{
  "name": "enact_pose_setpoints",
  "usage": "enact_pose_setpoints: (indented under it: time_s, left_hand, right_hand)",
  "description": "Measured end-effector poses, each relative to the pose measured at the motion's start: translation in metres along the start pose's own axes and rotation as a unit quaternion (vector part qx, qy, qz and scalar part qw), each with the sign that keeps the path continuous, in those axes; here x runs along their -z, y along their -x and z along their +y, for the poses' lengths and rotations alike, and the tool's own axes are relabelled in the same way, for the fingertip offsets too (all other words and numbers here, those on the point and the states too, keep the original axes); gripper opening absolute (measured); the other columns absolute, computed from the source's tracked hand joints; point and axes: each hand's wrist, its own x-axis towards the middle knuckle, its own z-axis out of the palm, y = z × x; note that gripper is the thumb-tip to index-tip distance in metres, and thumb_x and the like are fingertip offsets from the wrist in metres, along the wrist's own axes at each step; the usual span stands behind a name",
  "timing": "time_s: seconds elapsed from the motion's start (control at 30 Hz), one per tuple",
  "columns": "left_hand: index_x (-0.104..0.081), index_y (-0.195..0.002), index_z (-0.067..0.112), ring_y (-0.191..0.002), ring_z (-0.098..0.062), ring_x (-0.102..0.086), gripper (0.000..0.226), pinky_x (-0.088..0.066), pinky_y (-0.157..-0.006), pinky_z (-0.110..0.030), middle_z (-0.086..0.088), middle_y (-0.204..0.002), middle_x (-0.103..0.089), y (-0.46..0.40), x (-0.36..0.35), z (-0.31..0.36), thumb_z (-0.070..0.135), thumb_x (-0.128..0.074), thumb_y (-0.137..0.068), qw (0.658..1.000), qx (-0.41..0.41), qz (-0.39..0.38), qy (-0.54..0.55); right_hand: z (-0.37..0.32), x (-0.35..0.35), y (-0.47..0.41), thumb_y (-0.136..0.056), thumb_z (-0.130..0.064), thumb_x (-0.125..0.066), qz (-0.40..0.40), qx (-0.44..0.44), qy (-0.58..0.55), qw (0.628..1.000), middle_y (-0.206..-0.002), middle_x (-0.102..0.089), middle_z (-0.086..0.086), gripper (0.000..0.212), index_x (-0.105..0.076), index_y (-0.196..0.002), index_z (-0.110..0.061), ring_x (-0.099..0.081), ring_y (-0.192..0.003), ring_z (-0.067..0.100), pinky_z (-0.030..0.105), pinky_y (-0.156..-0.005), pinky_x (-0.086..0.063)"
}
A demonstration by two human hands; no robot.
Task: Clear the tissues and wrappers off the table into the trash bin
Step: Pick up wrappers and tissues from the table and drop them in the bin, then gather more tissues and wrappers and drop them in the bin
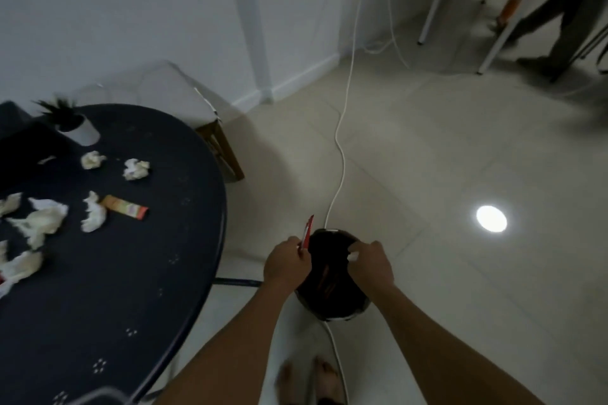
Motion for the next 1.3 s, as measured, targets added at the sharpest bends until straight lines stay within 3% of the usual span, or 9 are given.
enact_pose_setpoints:
  time_s: [0.17, 0.37, 0.57, 0.67, 0.87, 1.07, 1.2, 1.3]
  left_hand:
    - [-0.058, -0.101, 0.009, -0.085, -0.028, -0.062, 0.026, -0.049, -0.072, -0.032, -0.014, -0.098, -0.068, -0.028, -0.06, -0.014, 0.03, -0.046, -0.091, 0.997, 0.033, -0.072, 0.017]
    - [-0.058, -0.113, 0.013, -0.1, -0.03, -0.063, 0.035, -0.053, -0.086, -0.036, -0.012, -0.112, -0.068, -0.062, -0.112, -0.032, 0.038, -0.042, -0.095, 0.991, 0.045, -0.121, 0.026]
    - [-0.05, -0.13, 0.01, -0.116, -0.031, -0.056, 0.042, -0.049, -0.098, -0.038, -0.014, -0.127, -0.06, -0.07, -0.113, -0.045, 0.034, -0.041, -0.096, 0.989, 0.063, -0.132, -0.014]
    - [-0.05, -0.129, 0.011, -0.114, -0.029, -0.057, 0.041, -0.049, -0.096, -0.037, -0.013, -0.125, -0.061, -0.068, -0.1, -0.039, 0.034, -0.041, -0.096, 0.99, 0.052, -0.126, -0.027]
    - [-0.059, -0.105, 0.007, -0.098, -0.028, -0.06, 0.031, -0.051, -0.082, -0.037, -0.014, -0.11, -0.063, -0.042, -0.042, -0.014, 0.03, -0.041, -0.096, 0.996, -0.023, -0.056, -0.062]
    - [-0.057, -0.097, 0.003, -0.088, -0.03, -0.061, 0.032, -0.051, -0.072, -0.039, -0.016, -0.101, -0.063, -0.008, 0.031, 0.007, 0.028, -0.037, -0.097, 0.987, -0.08, 0.055, -0.125]
    - [-0.053, -0.101, 0.004, -0.087, -0.033, -0.06, 0.03, -0.043, -0.064, -0.035, -0.017, -0.103, -0.061, 0.008, 0.081, 0.005, 0.028, -0.035, -0.097, 0.978, -0.058, 0.129, -0.153]
    - [-0.053, -0.101, 0.005, -0.09, -0.034, -0.059, 0.031, -0.047, -0.071, -0.041, -0.016, -0.107, -0.057, 0.019, 0.115, -0.004, 0.03, -0.036, -0.097, 0.973, -0.032, 0.18, -0.138]
  right_hand:
    - [0.036, -0.031, -0.04, -0.092, -0.011, -0.049, -0.021, -0.015, -0.006, 1.0, -0.135, -0.044, 0.016, 0.043, -0.054, -0.134, -0.021, -0.054, -0.115, 0.034, 0.037, -0.099, -0.048]
    - [0.072, -0.066, -0.079, -0.086, -0.014, -0.06, -0.018, -0.043, -0.007, 0.999, -0.136, -0.04, 0.016, 0.053, -0.051, -0.137, -0.023, -0.054, -0.116, 0.037, 0.039, -0.099, -0.049]
    - [0.075, -0.079, -0.082, -0.087, -0.015, -0.055, -0.026, -0.05, 0.018, 0.998, -0.135, -0.04, 0.015, 0.048, -0.052, -0.135, -0.02, -0.051, -0.119, 0.038, 0.045, -0.101, -0.048]
    - [0.065, -0.071, -0.077, -0.088, -0.013, -0.054, -0.023, -0.049, 0.022, 0.998, -0.134, -0.041, 0.016, 0.047, -0.052, -0.134, -0.017, -0.053, -0.117, 0.038, 0.045, -0.099, -0.049]
    - [0.017, -0.024, -0.05, -0.09, -0.013, -0.051, 0.013, -0.007, 0.038, 0.999, -0.128, -0.05, 0.016, 0.039, -0.055, -0.128, -0.009, -0.055, -0.114, 0.034, 0.039, -0.095, -0.05]
    - [-0.037, 0.016, -0.023, -0.092, -0.012, -0.049, 0.037, 0.065, 0.072, 0.995, -0.121, -0.054, 0.014, 0.029, -0.058, -0.119, -0.006, -0.057, -0.109, 0.029, 0.035, -0.092, -0.049]
    - [-0.085, 0.029, -0.013, -0.092, -0.015, -0.05, 0.047, 0.122, 0.09, 0.987, -0.123, -0.052, 0.011, 0.03, -0.057, -0.12, -0.01, -0.057, -0.111, 0.028, 0.035, -0.094, -0.046]
    - [-0.125, 0.027, -0.012, -0.09, -0.016, -0.052, 0.053, 0.175, 0.108, 0.977, -0.12, -0.054, 0.013, 0.029, -0.058, -0.117, -0.009, -0.058, -0.108, 0.029, 0.036, -0.092, -0.047]
